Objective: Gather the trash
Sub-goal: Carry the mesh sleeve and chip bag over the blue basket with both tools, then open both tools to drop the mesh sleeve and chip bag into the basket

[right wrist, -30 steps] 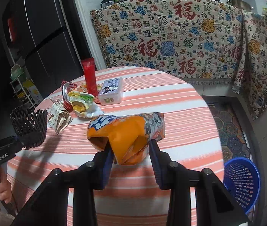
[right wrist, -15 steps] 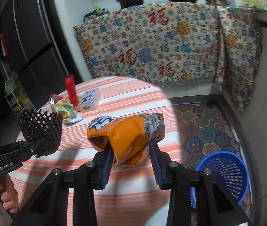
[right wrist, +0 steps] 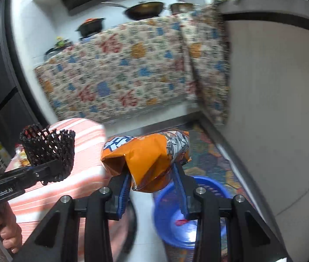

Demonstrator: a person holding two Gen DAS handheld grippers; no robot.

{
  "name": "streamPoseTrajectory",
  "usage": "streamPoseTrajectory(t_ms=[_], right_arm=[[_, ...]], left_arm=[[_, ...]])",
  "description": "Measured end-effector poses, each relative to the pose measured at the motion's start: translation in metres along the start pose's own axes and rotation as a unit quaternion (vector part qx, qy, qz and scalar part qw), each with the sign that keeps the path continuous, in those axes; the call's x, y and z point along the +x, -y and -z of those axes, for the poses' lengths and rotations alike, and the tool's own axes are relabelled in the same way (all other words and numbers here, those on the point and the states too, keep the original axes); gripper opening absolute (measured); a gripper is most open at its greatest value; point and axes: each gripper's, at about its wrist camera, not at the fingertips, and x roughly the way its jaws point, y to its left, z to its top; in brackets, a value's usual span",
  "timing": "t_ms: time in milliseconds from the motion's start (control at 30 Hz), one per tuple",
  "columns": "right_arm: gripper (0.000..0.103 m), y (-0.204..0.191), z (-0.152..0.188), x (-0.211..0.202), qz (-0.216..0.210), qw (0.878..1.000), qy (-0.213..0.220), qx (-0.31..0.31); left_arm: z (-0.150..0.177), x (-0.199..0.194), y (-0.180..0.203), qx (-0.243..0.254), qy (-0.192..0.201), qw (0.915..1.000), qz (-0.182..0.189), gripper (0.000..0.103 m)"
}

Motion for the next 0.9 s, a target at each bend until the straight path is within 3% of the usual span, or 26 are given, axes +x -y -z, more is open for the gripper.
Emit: streamPoseTrajectory(t_ms=[367,700,767,833,900], right_arm=[[0.038,0.102,0.023,0.047,0.056,0.996,-0.056,0.029],[0.038,0.135,0.058,0.103,0.057,0.991,-0.119,0.031],[0.039,0.136,0.062,0.112,0.055,0.990,-0.125,0.027],[0.039,0.136,0.064,0.118,0.053,0.990,-0.128,0.024],[0.046,0.135,0.067,0.123,0.050,0.990,-0.128,0.018]], left_arm=[[0.016,0.106,0.040,0.010,-0.062,0.9975,0.033,0.019],[0.025,0.164,0.035,-0.002,-0.098,0.9947,0.032,0.021],[0.023,0.173,0.034,-0.007,-0.102,0.9944,0.027,0.027],[0.022,0.179,0.031,-0.016,-0.106,0.9940,0.025,0.050],[0.020,0.182,0.030,-0.021,-0.101,0.9944,0.023,0.059]])
